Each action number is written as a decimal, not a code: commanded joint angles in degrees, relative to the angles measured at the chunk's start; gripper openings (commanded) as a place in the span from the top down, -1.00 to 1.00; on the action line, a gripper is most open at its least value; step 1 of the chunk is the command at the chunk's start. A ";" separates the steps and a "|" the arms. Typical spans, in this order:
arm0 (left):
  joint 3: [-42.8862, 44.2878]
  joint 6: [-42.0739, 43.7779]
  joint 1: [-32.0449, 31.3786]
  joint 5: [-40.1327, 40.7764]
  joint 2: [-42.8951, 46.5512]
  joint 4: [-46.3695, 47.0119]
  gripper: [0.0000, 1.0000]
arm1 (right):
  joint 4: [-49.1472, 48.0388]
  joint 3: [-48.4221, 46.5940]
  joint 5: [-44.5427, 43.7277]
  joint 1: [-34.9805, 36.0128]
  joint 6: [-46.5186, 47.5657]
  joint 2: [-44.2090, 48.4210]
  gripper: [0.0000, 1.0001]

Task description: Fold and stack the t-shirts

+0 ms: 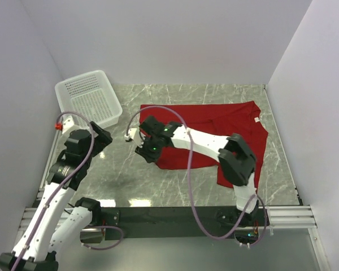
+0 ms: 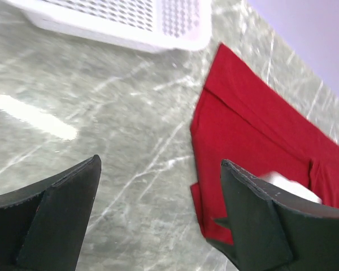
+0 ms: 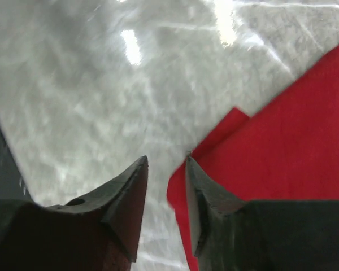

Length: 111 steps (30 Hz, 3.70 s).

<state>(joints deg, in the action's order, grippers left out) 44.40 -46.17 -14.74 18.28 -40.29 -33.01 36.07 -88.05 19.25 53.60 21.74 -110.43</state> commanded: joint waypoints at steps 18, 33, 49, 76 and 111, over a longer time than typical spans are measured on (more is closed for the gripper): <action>0.07 -3.66 0.33 9.05 8.13 -6.89 -0.83 | 3.21 -13.64 -16.69 2.56 -15.06 -15.69 0.32; -0.37 -3.66 0.24 9.05 8.56 -6.89 -0.83 | 3.30 -14.34 -19.16 2.12 -15.67 -16.48 0.32; -0.37 -3.40 0.24 8.00 8.04 -6.01 -0.83 | 4.44 -13.11 -14.24 1.77 -16.20 -18.77 0.78; -3.27 -2.61 0.24 2.55 8.65 -2.58 -0.83 | 8.04 -15.73 16.00 2.82 -9.17 -8.85 0.39; -11.27 -11.92 -10.48 -26.99 -38.19 12.54 -0.08 | 22.98 35.93 12.57 -47.62 33.28 47.15 0.09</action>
<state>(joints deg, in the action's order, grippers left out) 32.75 -58.41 -24.97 -14.61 -77.14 -17.32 57.84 -51.99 33.06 6.98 53.91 -64.62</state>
